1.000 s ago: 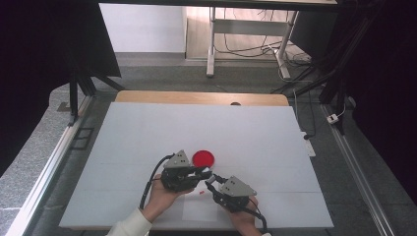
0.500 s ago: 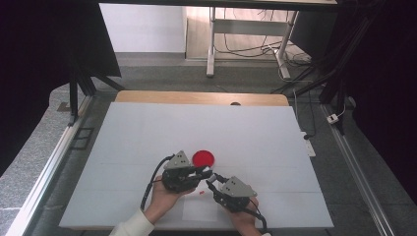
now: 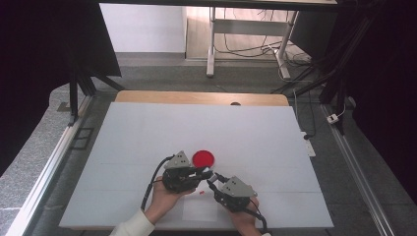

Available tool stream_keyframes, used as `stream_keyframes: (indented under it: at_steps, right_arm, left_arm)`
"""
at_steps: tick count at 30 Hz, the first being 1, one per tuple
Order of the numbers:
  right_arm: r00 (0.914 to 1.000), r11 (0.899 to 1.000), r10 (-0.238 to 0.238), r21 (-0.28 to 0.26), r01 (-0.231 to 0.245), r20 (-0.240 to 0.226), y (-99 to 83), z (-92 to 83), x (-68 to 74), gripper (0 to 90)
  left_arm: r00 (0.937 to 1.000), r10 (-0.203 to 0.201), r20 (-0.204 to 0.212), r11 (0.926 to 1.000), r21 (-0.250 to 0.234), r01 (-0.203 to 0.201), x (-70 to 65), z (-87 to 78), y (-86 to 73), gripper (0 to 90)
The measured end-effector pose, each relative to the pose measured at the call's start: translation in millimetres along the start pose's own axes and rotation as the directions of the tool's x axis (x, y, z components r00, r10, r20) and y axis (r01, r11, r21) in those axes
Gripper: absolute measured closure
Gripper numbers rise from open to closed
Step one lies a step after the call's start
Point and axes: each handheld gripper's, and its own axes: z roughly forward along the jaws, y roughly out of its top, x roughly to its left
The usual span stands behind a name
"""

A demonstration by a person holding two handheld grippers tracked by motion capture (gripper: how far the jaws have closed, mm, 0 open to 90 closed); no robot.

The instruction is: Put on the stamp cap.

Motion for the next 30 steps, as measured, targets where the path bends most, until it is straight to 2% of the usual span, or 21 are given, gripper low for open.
stream_keyframes:
  at_steps: [6, 23, 30]
  right_arm:
    - [0.9994, 0.999, -0.033, 0.005, 0.033, 0.011, 0.4, -0.1, 2.0, 64.4]
    - [0.9982, 0.998, -0.058, 0.019, 0.058, 0.018, 0.1, 0.6, 3.8, 64.7]
    - [0.9969, 0.996, -0.077, 0.047, 0.076, 0.015, -0.8, 1.7, 4.3, 64.8]
  left_arm:
    - [1.0, -0.004, 0.003, 0.9999, 0.011, 0.004, 0.6, -0.7, 0.2, 75.5]
    - [0.9997, -0.014, 0.02, 0.9995, 0.028, 0.014, 3.3, 1.5, -0.5, 75.6]
    - [0.9996, -0.013, 0.025, 0.9986, 0.053, 0.012, 4.6, 4.1, -2.3, 75.6]
